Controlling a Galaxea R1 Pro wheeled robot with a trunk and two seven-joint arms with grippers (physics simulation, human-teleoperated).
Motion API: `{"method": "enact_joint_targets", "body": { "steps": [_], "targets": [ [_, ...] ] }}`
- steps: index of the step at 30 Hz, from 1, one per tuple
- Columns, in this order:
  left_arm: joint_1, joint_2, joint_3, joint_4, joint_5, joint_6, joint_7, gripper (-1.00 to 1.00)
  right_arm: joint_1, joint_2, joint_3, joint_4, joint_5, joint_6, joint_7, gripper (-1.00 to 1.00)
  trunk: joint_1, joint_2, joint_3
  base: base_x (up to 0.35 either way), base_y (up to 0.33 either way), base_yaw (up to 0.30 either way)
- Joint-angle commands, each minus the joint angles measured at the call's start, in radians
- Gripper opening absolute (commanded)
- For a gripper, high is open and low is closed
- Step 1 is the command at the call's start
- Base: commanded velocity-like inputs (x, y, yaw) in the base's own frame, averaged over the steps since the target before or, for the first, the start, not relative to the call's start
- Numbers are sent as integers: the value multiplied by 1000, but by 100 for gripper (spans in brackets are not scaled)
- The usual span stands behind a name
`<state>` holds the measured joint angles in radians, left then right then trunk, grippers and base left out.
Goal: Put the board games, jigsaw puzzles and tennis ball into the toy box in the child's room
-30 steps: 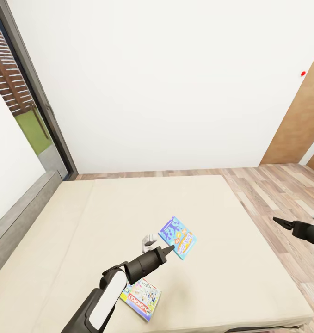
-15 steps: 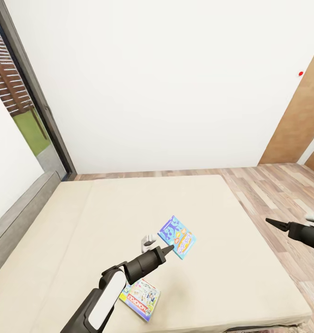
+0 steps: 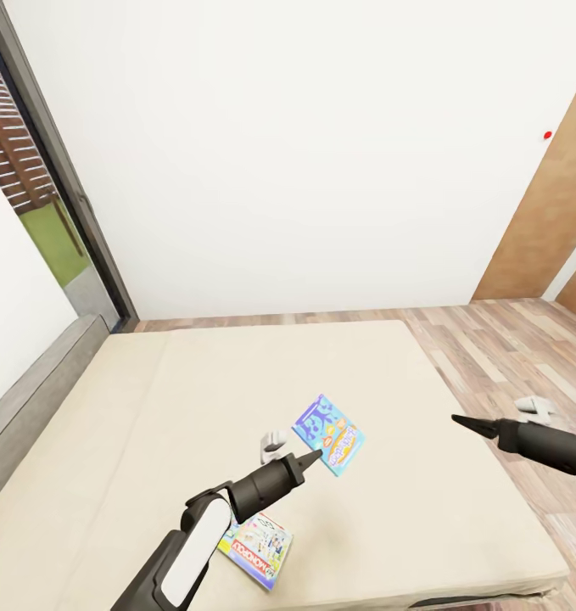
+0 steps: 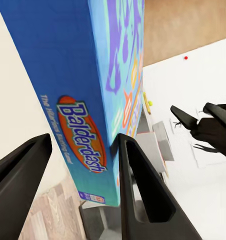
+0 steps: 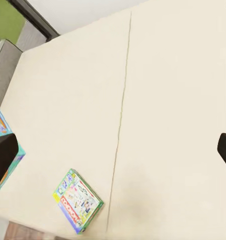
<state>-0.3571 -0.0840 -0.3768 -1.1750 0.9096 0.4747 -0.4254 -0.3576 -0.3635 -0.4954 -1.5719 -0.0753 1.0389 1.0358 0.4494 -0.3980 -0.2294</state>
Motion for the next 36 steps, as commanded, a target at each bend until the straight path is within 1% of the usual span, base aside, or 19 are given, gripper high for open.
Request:
{"method": "enact_joint_targets", "body": {
  "steps": [1, 2, 3, 6, 10, 20, 28, 29, 31, 32, 35, 36],
  "targets": [
    [-1, 1, 1, 1, 7, 8, -13, -100, 0, -3, 4, 0, -7, 8, 7, 100, 1, -2, -2, 0, 0, -7],
    [-1, 3, 2, 3, 6, 8, -26, -100, 2, -5, 7, 0, -8, 8, 16, 100, 1, -2, -2, 0, 0, -5],
    [-1, 3, 2, 3, 6, 8, -26, -100, 2, -5, 7, 0, -8, 8, 16, 100, 1, -2, -2, 0, 0, -5],
    [-1, 6, 3, 6, 2, 8, -53, -100, 7, -8, 13, -2, -5, 8, 51, 100, 1, -2, -2, 0, 0, -9],
    [0, 8, 3, 7, 0, 7, -64, -100, 10, -7, 17, -5, -1, 8, 75, 100, 1, -2, -2, 0, 0, -75],
    [0, 8, -1, 8, -2, 3, -61, -100, 12, -14, 14, -9, 2, 8, 97, 100, 1, -2, 2, 0, 0, -222],
    [0, 8, -2, 8, -2, 3, -46, -100, 11, -17, 12, -7, 3, 8, 99, 100, 1, -2, 6, 0, 0, -271],
    [1, 8, 3, 9, 1, 4, -39, -100, 9, -18, -5, -7, 5, 8, 94, 100, 1, -2, 6, 0, 0, -277],
    [1, 9, 4, 9, 3, 6, -33, -100, 8, -18, -18, -7, 6, 8, 88, 100, 1, -2, 7, 0, 0, -278],
    [1, 9, 6, 9, 6, 7, -26, -100, 6, -18, -31, -6, 7, 8, 73, 100, 1, -2, 8, 0, 0, -278],
    [1, 9, 6, 9, 7, 8, -24, -100, 4, -18, -35, -4, 8, 8, 61, 100, 1, -2, 9, 0, 0, -278],
    [1, 8, 6, 9, 6, 8, -16, -100, 2, -14, -37, 2, 9, 8, 31, 100, 1, -2, 10, 0, 0, -279]
  ]
}}
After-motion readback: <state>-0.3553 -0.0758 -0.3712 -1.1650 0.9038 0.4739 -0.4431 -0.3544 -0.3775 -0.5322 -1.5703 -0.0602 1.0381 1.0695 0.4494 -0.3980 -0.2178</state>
